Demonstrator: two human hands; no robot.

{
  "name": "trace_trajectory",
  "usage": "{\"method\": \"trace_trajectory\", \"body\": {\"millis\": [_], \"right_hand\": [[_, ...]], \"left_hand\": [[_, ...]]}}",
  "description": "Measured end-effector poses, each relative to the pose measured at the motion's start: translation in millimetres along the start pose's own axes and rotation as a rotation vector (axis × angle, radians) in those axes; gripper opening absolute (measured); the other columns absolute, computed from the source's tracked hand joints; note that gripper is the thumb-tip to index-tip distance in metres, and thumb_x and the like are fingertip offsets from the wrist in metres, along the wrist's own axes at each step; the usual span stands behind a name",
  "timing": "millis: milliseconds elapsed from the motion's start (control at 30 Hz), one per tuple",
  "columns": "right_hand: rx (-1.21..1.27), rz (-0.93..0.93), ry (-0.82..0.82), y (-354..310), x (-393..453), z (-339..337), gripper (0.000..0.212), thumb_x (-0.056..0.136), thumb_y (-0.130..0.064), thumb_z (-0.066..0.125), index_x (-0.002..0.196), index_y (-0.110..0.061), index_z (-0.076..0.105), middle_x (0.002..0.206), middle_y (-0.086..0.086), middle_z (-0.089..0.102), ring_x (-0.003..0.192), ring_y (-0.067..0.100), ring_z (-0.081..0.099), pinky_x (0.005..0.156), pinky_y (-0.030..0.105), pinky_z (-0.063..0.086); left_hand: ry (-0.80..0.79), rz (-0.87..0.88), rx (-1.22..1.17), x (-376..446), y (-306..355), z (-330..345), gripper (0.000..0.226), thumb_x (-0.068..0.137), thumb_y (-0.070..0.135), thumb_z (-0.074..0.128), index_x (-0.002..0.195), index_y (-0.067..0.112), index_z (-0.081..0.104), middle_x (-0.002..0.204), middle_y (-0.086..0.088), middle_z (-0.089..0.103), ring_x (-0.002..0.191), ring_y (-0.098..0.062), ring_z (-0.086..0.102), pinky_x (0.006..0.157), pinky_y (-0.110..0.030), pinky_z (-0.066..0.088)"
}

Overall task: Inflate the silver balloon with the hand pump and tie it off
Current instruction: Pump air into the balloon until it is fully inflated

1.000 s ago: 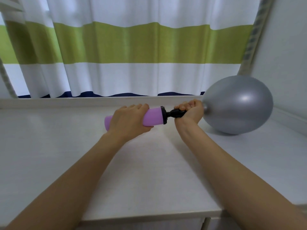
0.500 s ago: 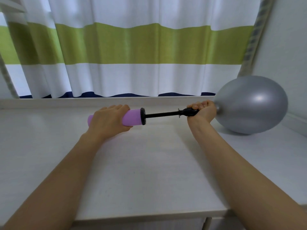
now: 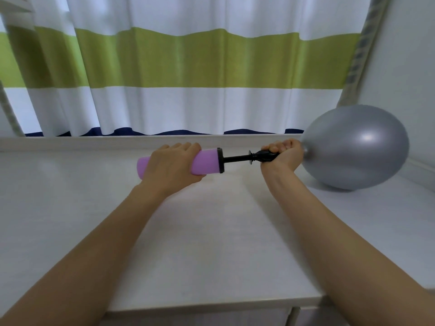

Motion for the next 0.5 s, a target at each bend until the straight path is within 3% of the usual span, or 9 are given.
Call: {"method": "trace_trajectory", "body": {"millis": [267,500], "right_hand": [[-0.063,0.062,-0.060,19,-12,2,0.035,0.086,-0.013,0.037,0.055,-0.019,0.024,0.036,-0.007,0.024,0.029,0.012,0.025,0.043,0.018,0.031],[-0.105,0.064,-0.085,12,-8,3,0.039,0.089,-0.013,0.037,0.053,-0.019,0.024,0.035,-0.006,0.023,0.029,0.013,0.026,0.045,0.020,0.034]], "left_hand": [[0.018,0.015,-0.028,2,26,7,0.044,0.067,0.047,0.068,0.096,0.017,0.055,0.083,0.000,0.064,0.072,-0.025,0.057,0.061,-0.030,0.036],[0.019,0.007,-0.037,1,22,8,0.044,0.065,0.049,0.068,0.095,0.021,0.054,0.083,0.005,0.064,0.065,-0.019,0.050,0.059,-0.027,0.028]]}}
Point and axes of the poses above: each hand's wrist, its own x-axis towards the middle knuckle, its own z-axis out of the palm, y = z × x, the point moved 1 cm from there along x, towards the middle knuckle
